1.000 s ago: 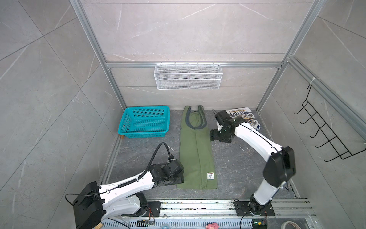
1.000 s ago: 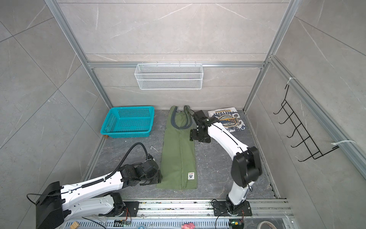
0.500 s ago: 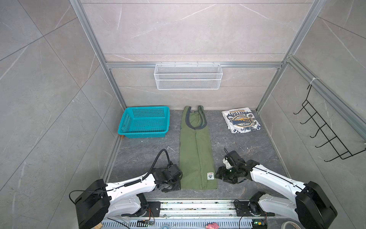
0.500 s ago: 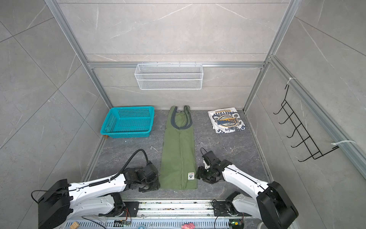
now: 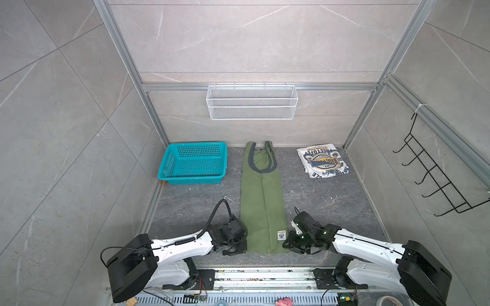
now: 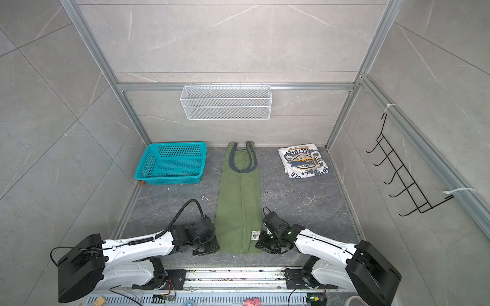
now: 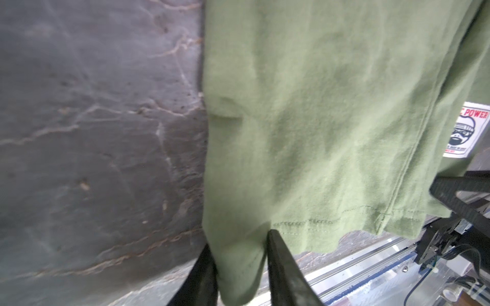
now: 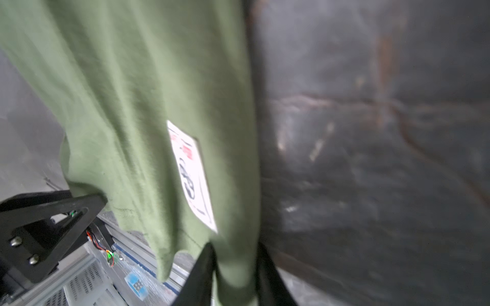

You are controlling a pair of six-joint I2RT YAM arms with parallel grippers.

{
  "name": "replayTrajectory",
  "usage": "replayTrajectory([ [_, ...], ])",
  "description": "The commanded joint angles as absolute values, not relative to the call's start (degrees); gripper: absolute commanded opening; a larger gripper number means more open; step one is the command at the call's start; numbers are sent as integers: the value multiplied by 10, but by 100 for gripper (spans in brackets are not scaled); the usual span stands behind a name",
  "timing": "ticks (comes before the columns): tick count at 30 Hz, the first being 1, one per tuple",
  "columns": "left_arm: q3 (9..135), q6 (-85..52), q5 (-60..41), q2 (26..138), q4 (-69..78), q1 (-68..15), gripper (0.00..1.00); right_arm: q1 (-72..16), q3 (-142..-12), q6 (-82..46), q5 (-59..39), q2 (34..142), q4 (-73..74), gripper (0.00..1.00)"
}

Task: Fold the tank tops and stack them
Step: 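Lift the near hem with both grippers and fold it away over the strip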

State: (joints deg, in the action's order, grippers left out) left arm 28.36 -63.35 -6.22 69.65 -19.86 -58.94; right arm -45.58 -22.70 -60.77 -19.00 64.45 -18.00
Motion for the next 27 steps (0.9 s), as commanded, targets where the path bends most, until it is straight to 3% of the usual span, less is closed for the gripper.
replayTrajectory([
  [1, 280, -641, -69, 713, -193, -598, 23, -468, -215, -640, -159, 621, -220, 20],
  [6, 310, -642, -47, 710, -225, -628, 10, -482, -233, -648, -148, 607, -247, 7],
  [14, 396, -621, 25, 645, -293, -625, 4, -473, -378, -600, -57, 582, -412, 3],
  [19, 481, -553, -17, 689, -288, -513, 4, -390, -508, -494, -67, 668, -437, 1],
  [27, 656, -459, -69, 876, -272, -369, 4, -248, -687, -389, -152, 887, -381, 2],
])
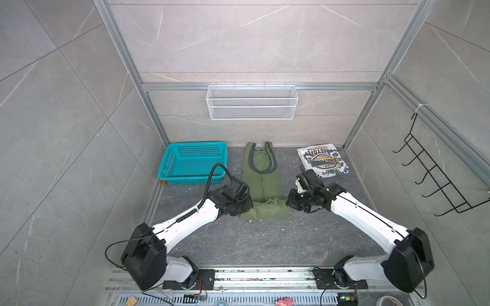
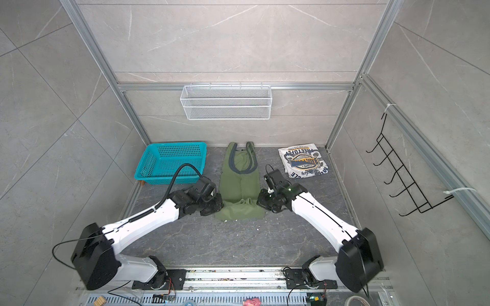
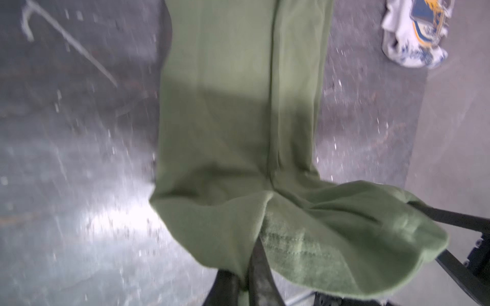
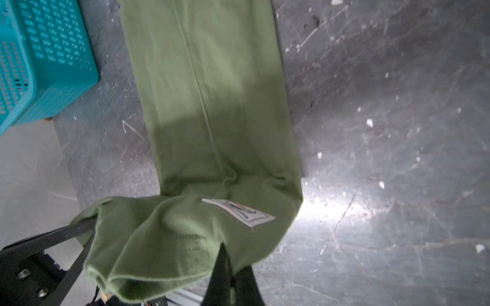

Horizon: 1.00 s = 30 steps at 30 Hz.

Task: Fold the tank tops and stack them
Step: 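Lift the near hem with both grippers and fold it away over the strip, then lay the folded hem down and open both grippers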

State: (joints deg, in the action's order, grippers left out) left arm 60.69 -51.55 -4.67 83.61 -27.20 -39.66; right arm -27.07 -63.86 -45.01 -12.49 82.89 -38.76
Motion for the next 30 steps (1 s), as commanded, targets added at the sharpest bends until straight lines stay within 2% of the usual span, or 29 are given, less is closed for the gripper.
replayTrajectory([
  [1, 671, -459, -69, 895, -273, -358, 4, -242, -708, -381, -151, 913, -382, 2],
  [8, 763, -436, -82, 1004, -261, -313, 5, -207, -829, -356, -173, 1070, -369, 3],
  [16, 841, -418, -100, 1104, -257, -293, 9, -192, -909, -355, -170, 1164, -371, 4],
  [19, 860, -413, -93, 1131, -265, -287, 15, -189, -936, -353, -170, 1194, -379, 7],
  [21, 869, -414, -88, 1144, -271, -282, 22, -188, -954, -349, -172, 1213, -388, 17],
  [24, 889, -406, -79, 1160, -287, -278, 38, -186, -979, -342, -168, 1226, -405, 43],
  [28, 930, -376, -55, 1153, -333, -272, 60, -183, -998, -325, -142, 1209, -440, 61],
  [30, 936, -361, -29, 1129, -357, -272, 69, -184, -988, -313, -123, 1181, -451, 67],
])
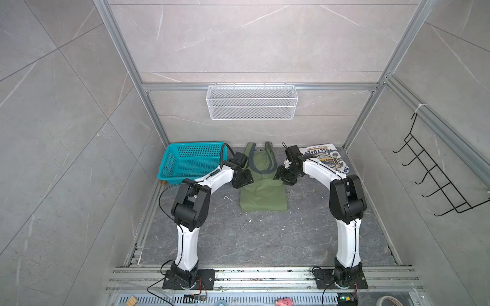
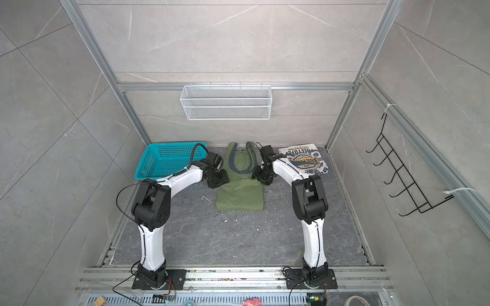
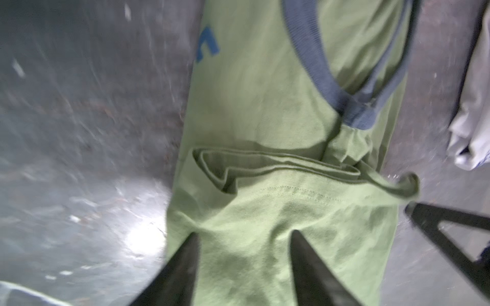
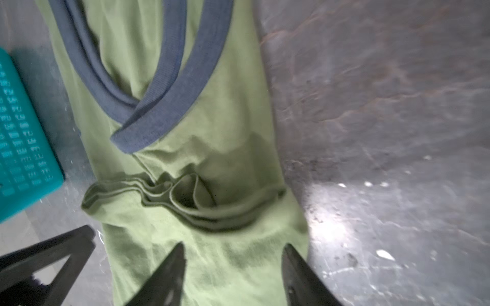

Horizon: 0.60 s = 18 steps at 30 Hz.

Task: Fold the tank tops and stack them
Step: 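Lay the folded hem down and open both grippers, then grasp the near edge of the folded bundle with both grippers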

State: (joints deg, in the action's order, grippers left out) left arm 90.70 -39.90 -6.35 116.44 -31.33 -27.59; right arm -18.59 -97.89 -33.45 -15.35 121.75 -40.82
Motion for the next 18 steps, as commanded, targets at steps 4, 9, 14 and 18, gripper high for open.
replayTrajectory([
  [4, 870, -352, -2, 1047, -354, -272, 75, -184, -914, -299, -116, 1099, -440, 70],
  [9, 680, -377, -31, 917, -286, -275, 75, -184, -716, -317, -150, 959, -363, 69],
  [14, 502, -408, -88, 814, -177, -275, 75, -186, -536, -361, -207, 849, -263, 67],
  [18, 407, -426, -139, 781, -70, -275, 73, -188, -427, -399, -237, 811, -167, 67],
])
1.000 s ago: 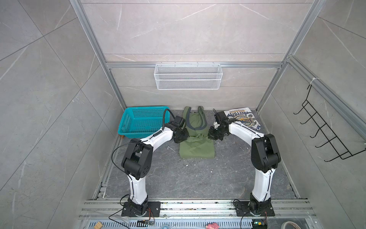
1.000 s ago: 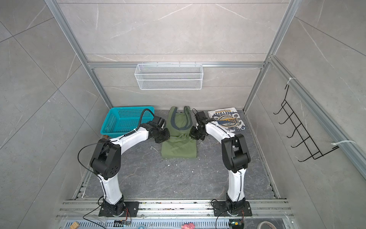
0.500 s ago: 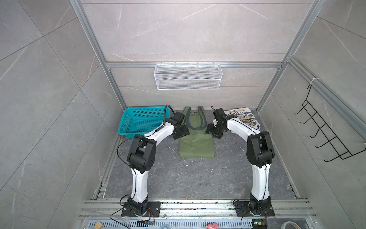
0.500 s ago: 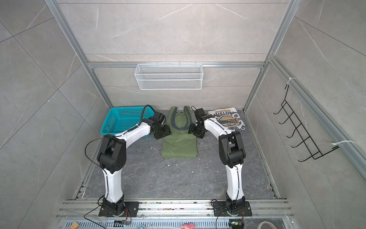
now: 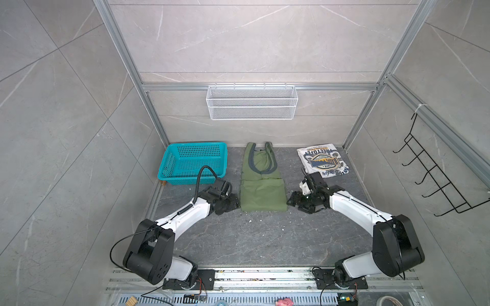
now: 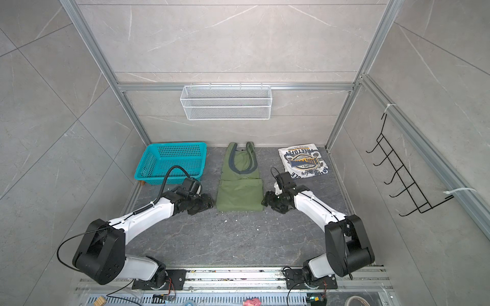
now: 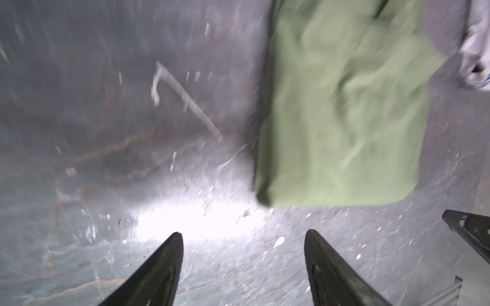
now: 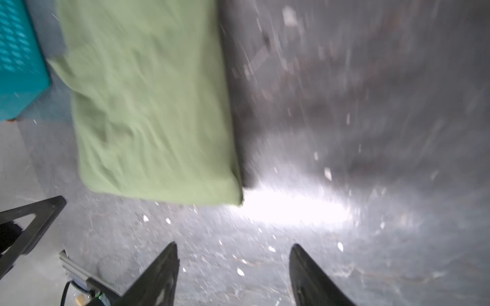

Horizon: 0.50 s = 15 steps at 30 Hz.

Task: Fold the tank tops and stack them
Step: 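Grasp the near edge of the folded bundle with both grippers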

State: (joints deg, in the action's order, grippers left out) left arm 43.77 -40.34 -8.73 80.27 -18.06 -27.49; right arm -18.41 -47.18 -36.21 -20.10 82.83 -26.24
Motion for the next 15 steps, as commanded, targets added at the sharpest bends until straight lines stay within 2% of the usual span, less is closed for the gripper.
replayTrajectory([
  [1, 393, -429, -148, 783, -51, -275, 73, -187, -406, -409, -244, 811, -141, 67],
  [9, 368, -460, -179, 854, 47, -275, 64, -190, -346, -453, -266, 867, -23, 63],
  [15, 385, -466, -194, 910, 65, -275, 53, -190, -351, -458, -257, 916, 3, 55],
])
